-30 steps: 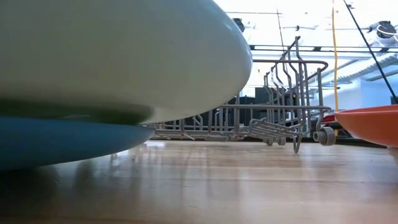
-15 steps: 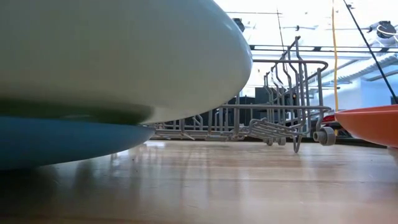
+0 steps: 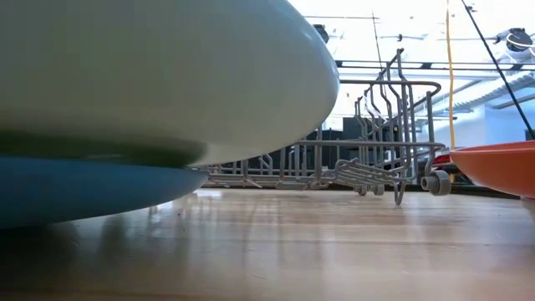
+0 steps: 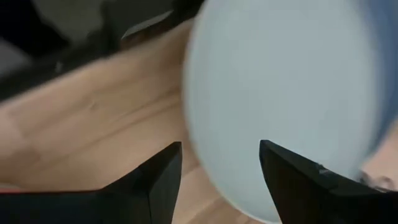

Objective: Sort dishes
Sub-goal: Put the light blue plate in the dish rack

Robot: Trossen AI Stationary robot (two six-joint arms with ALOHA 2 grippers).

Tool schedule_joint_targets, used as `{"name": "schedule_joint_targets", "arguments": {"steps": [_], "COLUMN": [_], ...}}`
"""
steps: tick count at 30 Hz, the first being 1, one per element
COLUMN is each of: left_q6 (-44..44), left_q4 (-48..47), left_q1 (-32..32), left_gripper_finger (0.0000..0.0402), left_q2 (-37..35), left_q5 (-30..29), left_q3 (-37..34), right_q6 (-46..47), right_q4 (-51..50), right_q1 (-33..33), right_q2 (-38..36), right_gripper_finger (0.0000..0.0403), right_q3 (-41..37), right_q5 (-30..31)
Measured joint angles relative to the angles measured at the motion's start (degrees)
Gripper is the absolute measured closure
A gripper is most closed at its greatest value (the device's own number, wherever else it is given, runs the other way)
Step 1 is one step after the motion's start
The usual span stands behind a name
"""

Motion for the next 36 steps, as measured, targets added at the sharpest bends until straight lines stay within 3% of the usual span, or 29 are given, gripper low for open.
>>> {"name": "schedule_joint_targets", "arguments": {"steps": [8, 27, 36], "left_q6": [0.0, -0.1, 0.0], "left_q4": [0.0, -0.1, -2.2], "left_q1": [0.0, 0.0, 0.0], "left_gripper_finger": [0.0400, 0.0400, 0.0400], "left_q2": [0.0, 0.0, 0.0], "left_q5": [-0.1, -0.2, -0.2], "left_q3": [0.0, 0.0, 0.0], "right_q6": [-2.8, -3.4, -4.4], "right_q4": [1.8, 7.7, 12.8], "right_q1": [1.7, 2.2, 2.2], "right_q2": [4.8, 7.4, 10.0], "right_gripper_finger": [0.0199, 0.0251, 0.0255], "right_q3": [0.0, 0.0, -0.1], "right_q5": [12.2, 12.4, 15.0]}}
